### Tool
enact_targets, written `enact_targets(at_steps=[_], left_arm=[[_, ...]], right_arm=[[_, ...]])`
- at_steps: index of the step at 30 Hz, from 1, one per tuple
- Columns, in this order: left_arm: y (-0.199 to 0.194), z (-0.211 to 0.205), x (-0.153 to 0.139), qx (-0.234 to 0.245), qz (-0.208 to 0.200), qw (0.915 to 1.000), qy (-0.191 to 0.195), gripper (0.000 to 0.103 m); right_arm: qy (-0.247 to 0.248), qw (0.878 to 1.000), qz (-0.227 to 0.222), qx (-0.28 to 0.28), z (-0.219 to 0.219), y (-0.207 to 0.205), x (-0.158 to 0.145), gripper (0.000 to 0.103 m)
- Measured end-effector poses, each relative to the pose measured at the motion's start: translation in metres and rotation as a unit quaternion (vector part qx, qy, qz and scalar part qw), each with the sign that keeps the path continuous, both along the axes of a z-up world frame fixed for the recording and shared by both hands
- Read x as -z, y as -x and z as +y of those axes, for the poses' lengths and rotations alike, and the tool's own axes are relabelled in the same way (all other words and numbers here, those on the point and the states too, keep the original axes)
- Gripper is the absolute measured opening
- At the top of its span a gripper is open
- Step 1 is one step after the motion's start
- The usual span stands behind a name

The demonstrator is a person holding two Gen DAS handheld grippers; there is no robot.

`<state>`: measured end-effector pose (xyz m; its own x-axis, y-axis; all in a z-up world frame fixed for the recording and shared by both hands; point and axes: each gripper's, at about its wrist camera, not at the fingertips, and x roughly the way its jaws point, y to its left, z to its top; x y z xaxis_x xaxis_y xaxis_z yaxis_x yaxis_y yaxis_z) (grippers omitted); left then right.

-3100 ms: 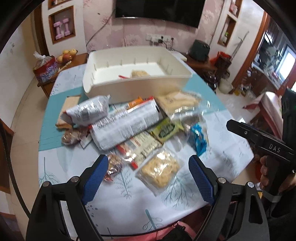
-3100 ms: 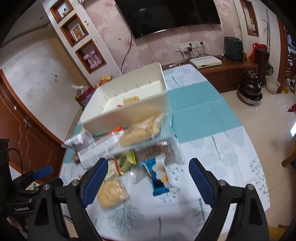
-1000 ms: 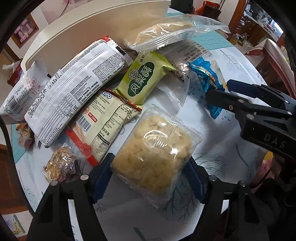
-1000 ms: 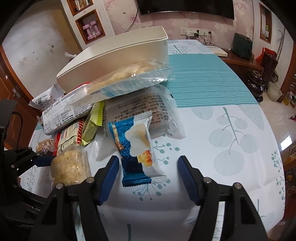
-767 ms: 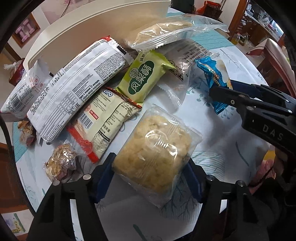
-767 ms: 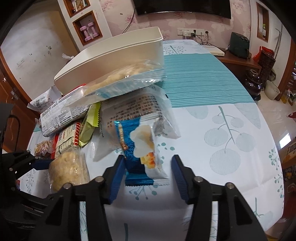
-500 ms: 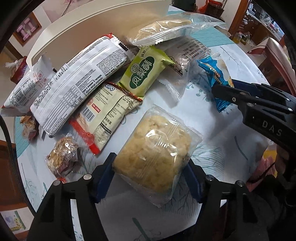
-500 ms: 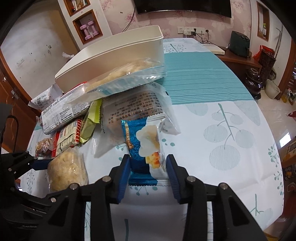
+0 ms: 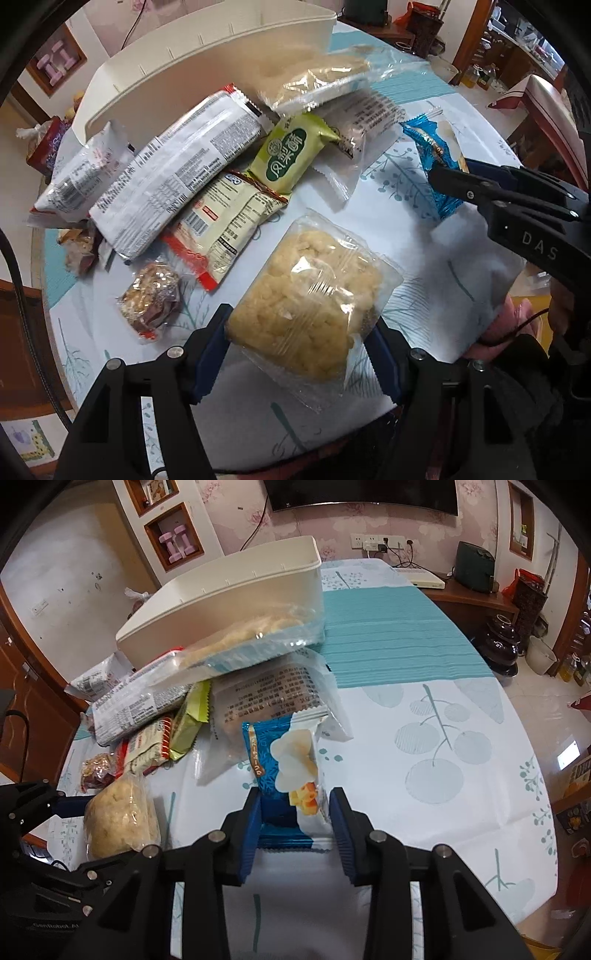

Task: Organize snacks
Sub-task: 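Carry both snacks over the white tray and release them inside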

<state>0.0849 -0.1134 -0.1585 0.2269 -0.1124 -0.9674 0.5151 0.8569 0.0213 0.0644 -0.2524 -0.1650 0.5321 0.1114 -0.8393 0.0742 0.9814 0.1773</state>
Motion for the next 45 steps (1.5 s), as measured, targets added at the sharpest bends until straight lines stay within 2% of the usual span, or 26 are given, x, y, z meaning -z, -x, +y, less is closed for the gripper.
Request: enact_targets(at_steps=[6, 13, 21, 27, 36, 45], left_arm=[[-0.003, 0.006, -0.03, 0.014, -0.024, 0.9996, 0.006, 0.068], [-0.015, 0.012, -0.079, 0.03, -0.054, 0.9967, 0.053, 0.068], [-0.041, 0.013, -0.125, 0.041, -0.11, 0.991, 0.065, 0.068], [-0.066, 0.016, -0.147, 0.042, -0.135, 0.9868, 0.079, 0.068], [-0.117, 0.023, -0.16, 0.014, -0.165, 0.9809, 0.103, 0.068], [-0.175, 0.032, -0.158, -0.031, -0.194, 0.9688, 0.152, 0.068]], right_arm=[[0.009, 1.0, -0.022, -0.015, 0.002, 0.006, -0.022, 0.037], [0.027, 0.998, -0.052, -0.027, 0.001, 0.005, -0.052, 0.037], [0.059, 0.993, -0.096, -0.035, -0.004, -0.01, -0.091, 0.037], [0.078, 0.988, -0.123, -0.047, -0.004, -0.03, -0.113, 0.037], [0.088, 0.981, -0.156, -0.07, 0.009, -0.073, -0.128, 0.037], [0.093, 0.977, -0.176, -0.079, 0.015, -0.12, -0.122, 0.037]])
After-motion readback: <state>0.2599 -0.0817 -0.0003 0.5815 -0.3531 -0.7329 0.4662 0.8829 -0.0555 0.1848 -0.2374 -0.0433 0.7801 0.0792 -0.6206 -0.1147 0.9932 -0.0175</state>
